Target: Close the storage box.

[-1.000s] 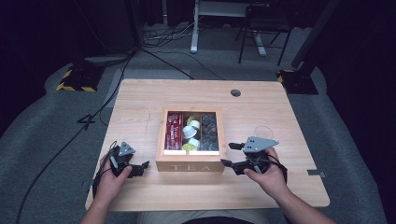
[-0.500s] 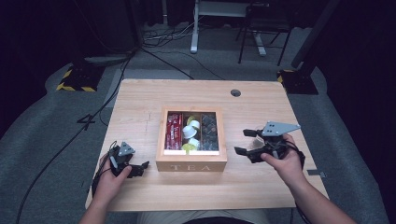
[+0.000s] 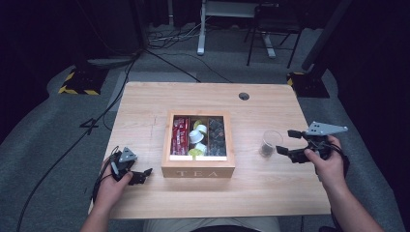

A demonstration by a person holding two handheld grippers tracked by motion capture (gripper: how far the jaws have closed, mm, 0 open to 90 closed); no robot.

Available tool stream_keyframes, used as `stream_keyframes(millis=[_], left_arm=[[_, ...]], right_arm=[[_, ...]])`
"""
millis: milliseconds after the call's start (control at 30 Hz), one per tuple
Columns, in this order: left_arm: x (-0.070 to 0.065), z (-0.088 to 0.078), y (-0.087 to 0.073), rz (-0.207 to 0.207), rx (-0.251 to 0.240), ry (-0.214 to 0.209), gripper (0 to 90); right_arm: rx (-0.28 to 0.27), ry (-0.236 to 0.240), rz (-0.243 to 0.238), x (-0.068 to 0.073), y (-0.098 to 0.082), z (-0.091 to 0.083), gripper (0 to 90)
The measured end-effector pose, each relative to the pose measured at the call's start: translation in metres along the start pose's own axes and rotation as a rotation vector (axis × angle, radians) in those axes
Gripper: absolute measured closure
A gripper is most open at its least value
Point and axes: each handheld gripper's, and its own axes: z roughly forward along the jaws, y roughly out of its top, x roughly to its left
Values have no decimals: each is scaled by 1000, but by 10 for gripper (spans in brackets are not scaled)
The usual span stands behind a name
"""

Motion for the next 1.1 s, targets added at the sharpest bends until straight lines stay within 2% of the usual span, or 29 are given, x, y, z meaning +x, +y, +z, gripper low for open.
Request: stream_keyframes(millis=[100,167,333,467,600,800,967,1100], left_arm=[[1,0,0,8,1,-1,126],[1,0,0,7,3,-3,126],[3,0,0,20,3,-9,125],[3,0,0,20,3,-8,125],[3,0,0,20,3,-8,125],[3,0,0,19,3,-9,125],[3,0,0,19,4,-8,125],[3,0,0,19,4,-8,125]], right_arm=[[24,-36,9,-12,-9,-4,157],[44,-48,42,-23,-18,-6,158],[87,-44,131,-44,-40,-4,170],[102,-88,149,-58,-58,-5,177],[126,-101,174,-68,-77,2,182],[152,-115,208,-73,-101,13,193],[166,-129,216,-72,-114,21,204],[165,-141,190,-69,-120,26,208]])
